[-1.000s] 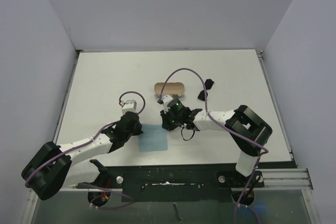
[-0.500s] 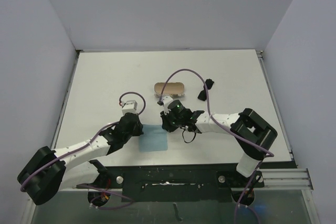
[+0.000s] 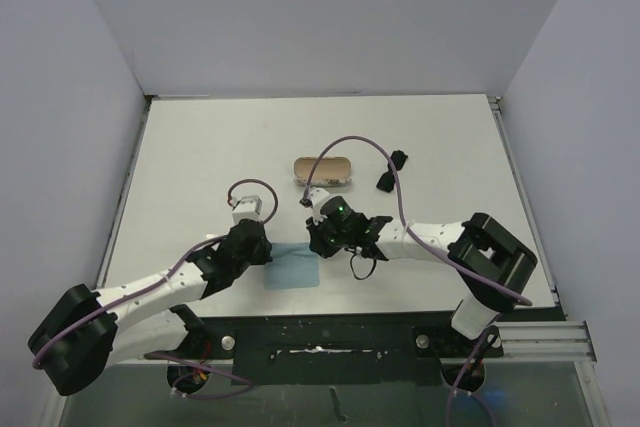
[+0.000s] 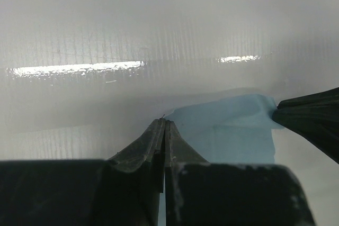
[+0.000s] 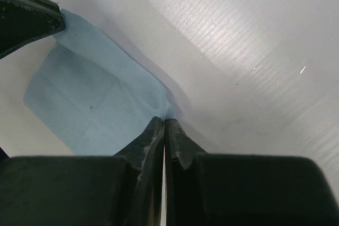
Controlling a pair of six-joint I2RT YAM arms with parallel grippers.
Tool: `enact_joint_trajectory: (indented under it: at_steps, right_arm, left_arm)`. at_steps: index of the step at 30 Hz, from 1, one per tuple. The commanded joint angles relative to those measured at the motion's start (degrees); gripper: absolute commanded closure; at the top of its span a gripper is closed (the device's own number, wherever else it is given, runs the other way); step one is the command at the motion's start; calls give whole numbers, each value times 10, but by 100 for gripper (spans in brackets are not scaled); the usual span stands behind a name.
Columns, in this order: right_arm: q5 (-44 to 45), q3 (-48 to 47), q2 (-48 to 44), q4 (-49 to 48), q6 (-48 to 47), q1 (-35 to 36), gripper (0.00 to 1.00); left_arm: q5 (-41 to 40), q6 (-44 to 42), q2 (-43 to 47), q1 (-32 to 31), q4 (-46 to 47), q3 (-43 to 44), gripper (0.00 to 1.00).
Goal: Organize the sunglasses
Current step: Fold the glasses cleaning cloth at the center of the board.
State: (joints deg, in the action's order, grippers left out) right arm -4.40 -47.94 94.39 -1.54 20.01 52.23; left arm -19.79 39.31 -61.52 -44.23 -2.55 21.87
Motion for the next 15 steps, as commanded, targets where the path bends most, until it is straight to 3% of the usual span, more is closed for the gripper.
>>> enact_joint_trajectory:
  at_steps: [1,15]
  right_arm:
    - [15,6,-36,-7,5,8,100]
    - [24,22,-55,-8,18,28,100]
  left_arm:
    - [-18,19,18,-10,-19,11,100]
    - [-25,39,50,-25,-58,1,100]
